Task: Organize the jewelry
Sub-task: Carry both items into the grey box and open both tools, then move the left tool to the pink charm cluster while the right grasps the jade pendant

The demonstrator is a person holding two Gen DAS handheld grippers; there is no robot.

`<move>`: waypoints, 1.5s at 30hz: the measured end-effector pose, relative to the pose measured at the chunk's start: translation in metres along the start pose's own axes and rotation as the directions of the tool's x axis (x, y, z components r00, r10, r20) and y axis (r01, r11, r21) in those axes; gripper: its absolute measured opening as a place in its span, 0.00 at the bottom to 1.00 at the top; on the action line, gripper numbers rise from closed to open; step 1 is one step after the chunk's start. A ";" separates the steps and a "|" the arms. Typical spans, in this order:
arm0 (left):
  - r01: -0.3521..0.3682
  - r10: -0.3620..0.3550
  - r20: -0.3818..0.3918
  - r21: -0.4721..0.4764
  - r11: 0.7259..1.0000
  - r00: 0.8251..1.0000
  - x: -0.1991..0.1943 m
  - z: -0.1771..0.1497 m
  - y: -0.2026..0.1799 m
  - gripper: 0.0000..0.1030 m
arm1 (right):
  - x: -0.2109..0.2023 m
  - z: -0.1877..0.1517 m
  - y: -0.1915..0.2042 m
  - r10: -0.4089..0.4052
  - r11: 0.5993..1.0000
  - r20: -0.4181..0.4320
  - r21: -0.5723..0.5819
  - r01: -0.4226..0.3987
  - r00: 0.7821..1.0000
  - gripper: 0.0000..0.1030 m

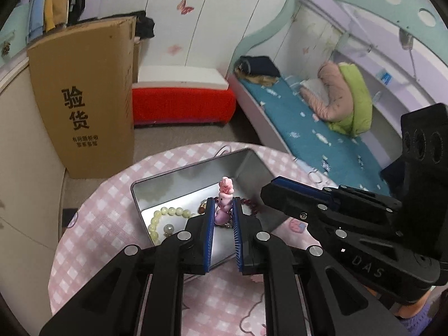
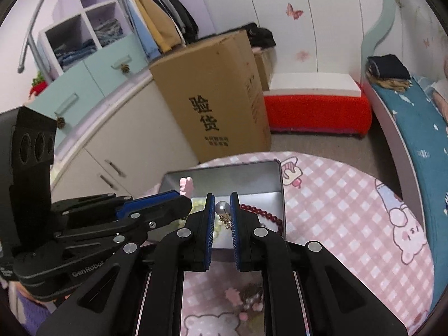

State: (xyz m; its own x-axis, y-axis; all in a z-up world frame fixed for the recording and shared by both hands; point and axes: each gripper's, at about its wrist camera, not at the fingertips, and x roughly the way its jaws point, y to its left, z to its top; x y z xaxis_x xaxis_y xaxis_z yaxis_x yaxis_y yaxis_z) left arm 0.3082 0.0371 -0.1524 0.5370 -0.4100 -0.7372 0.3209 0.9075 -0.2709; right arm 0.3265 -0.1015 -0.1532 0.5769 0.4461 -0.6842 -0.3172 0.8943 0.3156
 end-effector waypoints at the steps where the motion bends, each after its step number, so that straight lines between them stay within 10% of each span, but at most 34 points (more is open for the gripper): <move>1: -0.003 0.003 -0.004 -0.004 1.000 1.000 0.002 -0.003 0.000 0.11 | 0.003 0.000 -0.001 -0.001 1.000 -0.007 0.001 0.001 1.000 0.11; 9: -0.023 0.022 -0.023 -0.030 0.999 0.999 0.007 -0.007 0.009 0.14 | 0.022 -0.005 -0.011 0.044 0.997 -0.049 0.059 -0.041 0.998 0.11; 12: -0.035 0.034 -0.008 -0.044 0.998 0.999 0.002 -0.007 0.010 0.38 | 0.025 -0.006 -0.012 0.055 0.996 -0.059 0.072 -0.051 0.997 0.12; 31: -0.050 0.054 0.065 -0.059 0.997 0.996 -0.034 -0.015 -0.003 0.51 | -0.012 -0.013 -0.013 0.037 0.996 -0.027 0.083 -0.034 0.999 0.14; 36: -0.082 0.089 0.126 -0.062 0.995 0.988 -0.054 -0.027 -0.013 0.59 | -0.047 -0.028 -0.013 -0.036 0.998 0.027 0.046 0.034 0.999 0.49; 45: -0.136 0.147 0.176 -0.071 0.988 0.973 -0.067 -0.075 -0.028 0.63 | -0.061 -0.093 -0.026 -0.206 0.978 -0.012 -0.025 0.205 0.979 0.56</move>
State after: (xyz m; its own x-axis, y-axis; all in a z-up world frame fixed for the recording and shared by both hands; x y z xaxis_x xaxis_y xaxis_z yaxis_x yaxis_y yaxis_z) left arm 0.2049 0.0455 -0.1420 0.7074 -0.2819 -0.6482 0.1889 0.9591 -0.2109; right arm 0.2294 -0.1557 -0.1809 0.6210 0.2522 -0.7421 -0.2109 0.9657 0.1518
